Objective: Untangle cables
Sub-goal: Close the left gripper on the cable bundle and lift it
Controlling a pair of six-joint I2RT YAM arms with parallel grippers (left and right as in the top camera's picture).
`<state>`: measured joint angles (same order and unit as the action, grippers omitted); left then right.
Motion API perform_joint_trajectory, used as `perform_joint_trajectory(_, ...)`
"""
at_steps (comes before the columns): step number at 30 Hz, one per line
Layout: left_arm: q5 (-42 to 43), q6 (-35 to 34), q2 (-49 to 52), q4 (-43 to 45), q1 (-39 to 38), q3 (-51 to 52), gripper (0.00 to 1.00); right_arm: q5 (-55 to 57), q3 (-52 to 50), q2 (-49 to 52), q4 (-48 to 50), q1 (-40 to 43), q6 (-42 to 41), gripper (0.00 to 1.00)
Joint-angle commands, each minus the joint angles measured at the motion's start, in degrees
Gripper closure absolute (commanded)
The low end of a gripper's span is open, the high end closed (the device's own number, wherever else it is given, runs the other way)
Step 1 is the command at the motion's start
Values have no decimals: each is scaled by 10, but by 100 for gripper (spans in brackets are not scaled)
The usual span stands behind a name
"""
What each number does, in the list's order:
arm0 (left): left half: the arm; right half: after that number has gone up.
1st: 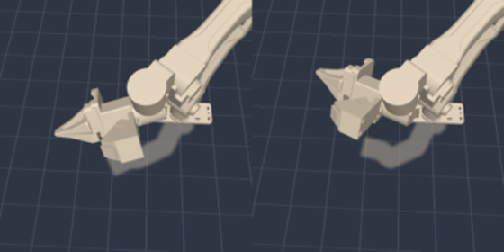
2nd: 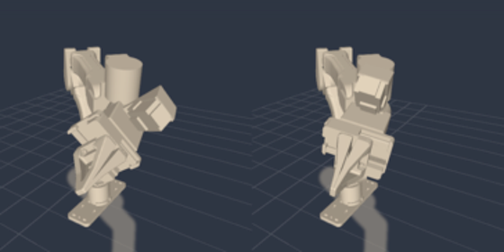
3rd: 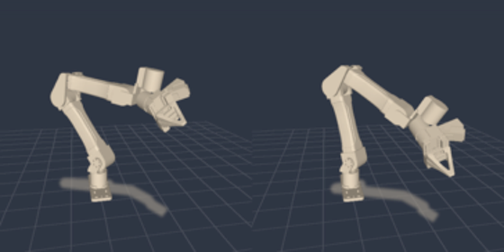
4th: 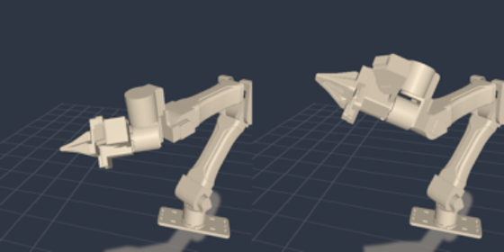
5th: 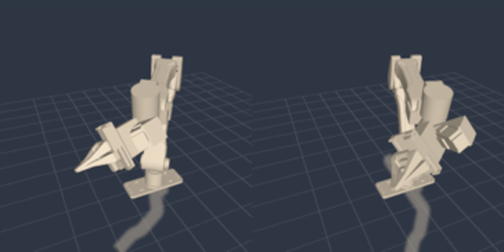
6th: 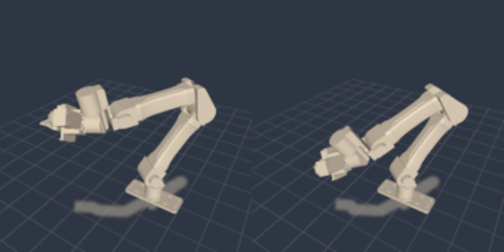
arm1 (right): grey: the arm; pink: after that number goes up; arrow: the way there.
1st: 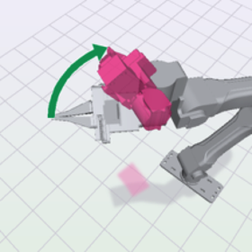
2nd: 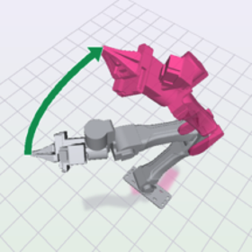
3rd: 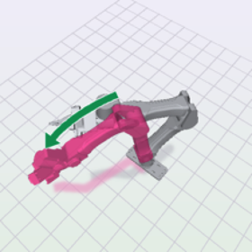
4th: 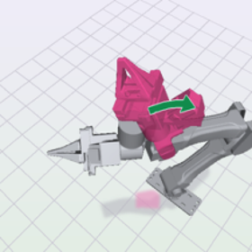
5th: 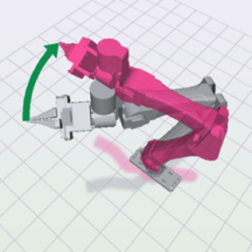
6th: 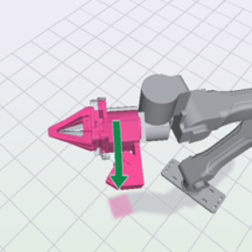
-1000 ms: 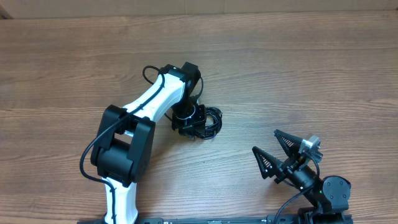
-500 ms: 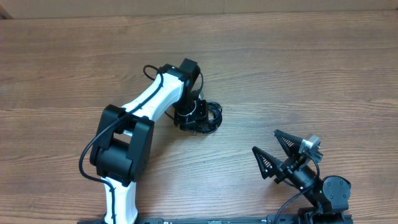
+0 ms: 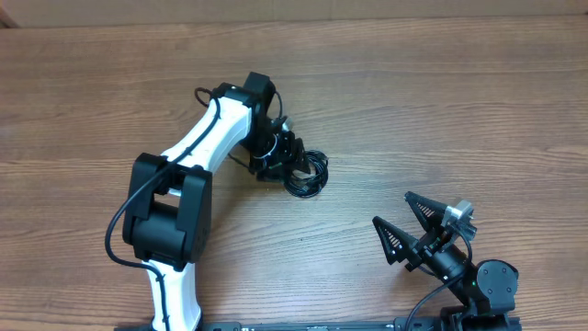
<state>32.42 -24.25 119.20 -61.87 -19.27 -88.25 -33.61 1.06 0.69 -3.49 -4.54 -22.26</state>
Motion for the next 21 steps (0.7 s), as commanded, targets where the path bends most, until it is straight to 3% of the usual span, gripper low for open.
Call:
perform_joint_trajectory(1,-118,-84,-7,9,-20,1,34,8,-6,-3,3,1,2,0)
perform_joint_trajectory(3,-151,-100,-7,39,-43,9,36,8,-6,-3,3,1,2,0)
perform_joint_trajectory(7,-192,-112,-7,54,-68,10,49,7,-6,-3,3,1,2,0)
perform_joint_trajectory(12,-222,-118,-7,47,-75,10,59,8,-6,-3,3,1,2,0)
perform_joint_trajectory(14,-224,-118,-7,43,-75,10,71,8,-6,-3,3,1,2,0)
perform_joint_trajectory(16,-223,-117,-7,36,-74,10,94,8,-6,-3,3,1,2,0)
perform_joint_trajectory(21,-214,-87,-15,-4,-73,-3,96,8,-6,-3,3,1,2,0)
